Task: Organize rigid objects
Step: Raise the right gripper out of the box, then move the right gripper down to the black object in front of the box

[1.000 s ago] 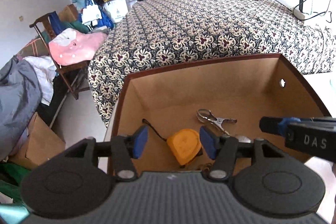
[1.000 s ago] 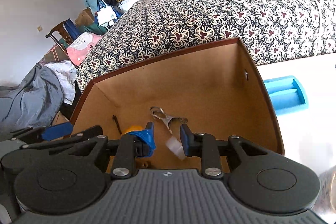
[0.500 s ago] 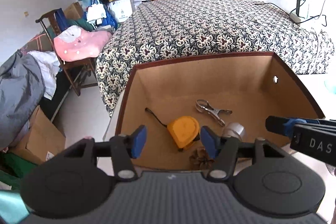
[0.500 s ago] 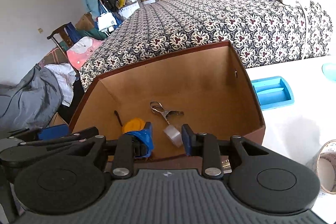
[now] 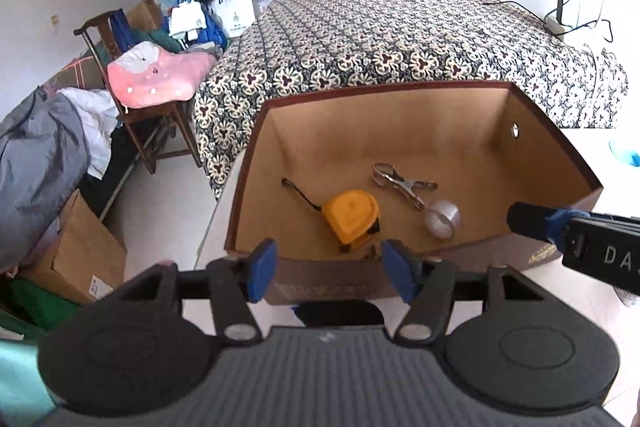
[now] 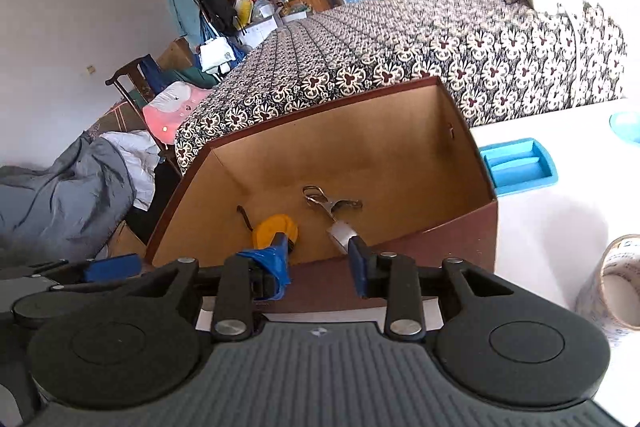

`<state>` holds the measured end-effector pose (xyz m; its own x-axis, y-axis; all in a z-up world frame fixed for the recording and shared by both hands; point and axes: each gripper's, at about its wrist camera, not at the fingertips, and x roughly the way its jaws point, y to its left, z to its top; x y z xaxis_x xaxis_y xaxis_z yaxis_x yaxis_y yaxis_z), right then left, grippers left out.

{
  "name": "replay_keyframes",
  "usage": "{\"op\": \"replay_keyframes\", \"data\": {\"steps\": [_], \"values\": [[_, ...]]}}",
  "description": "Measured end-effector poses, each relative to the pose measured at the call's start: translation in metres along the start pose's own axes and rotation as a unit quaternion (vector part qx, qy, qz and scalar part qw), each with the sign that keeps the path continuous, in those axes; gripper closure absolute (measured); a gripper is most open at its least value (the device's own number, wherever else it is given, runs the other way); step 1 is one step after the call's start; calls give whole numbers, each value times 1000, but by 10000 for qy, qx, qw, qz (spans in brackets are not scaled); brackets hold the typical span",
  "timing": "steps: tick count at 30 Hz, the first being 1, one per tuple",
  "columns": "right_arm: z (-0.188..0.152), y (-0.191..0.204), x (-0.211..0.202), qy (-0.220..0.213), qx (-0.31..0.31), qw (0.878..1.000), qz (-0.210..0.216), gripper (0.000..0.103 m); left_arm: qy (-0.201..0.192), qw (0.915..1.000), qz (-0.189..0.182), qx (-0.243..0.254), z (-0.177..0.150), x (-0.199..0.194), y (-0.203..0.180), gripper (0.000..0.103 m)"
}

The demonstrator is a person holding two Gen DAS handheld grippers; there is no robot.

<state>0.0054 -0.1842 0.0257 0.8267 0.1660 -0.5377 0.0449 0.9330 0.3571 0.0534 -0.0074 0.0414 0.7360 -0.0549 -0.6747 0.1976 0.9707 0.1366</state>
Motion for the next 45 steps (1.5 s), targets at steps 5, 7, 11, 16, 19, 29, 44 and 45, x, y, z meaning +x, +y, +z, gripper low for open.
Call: {"op": "replay_keyframes", "data": {"steps": [5, 7, 11, 16, 19, 29, 44, 45], "values": [[-11, 1, -3, 31, -153, 9999, -21, 87, 160, 9999, -26, -6, -8, 3, -2, 37], [-14, 0, -3, 89, -125, 9999, -8, 86, 235, 9997, -53, -6, -12, 6, -4, 37], [-20, -4, -1, 204, -39, 9998, -9, 86, 352, 9994, -45, 18, -19, 11, -6, 37], [-28, -7, 4, 410, 31, 9992, -2, 86, 493, 9988, -66, 19, -28, 19, -6, 37], [-33, -7, 7, 521, 41, 9986, 18, 86, 579, 9983, -71, 35, -32, 23, -7, 37], [-42, -8, 16, 796, 80, 9968, 63, 86, 749, 9970, -127, 122, -42, 36, -13, 37], [-50, -8, 28, 1098, 109, 9937, 179, 86, 766, 9962, -350, 204, -57, 48, -7, 37], [-50, -8, 29, 1117, 99, 9935, 181, 86, 750, 9962, -394, 222, -59, 48, -5, 37]]}}
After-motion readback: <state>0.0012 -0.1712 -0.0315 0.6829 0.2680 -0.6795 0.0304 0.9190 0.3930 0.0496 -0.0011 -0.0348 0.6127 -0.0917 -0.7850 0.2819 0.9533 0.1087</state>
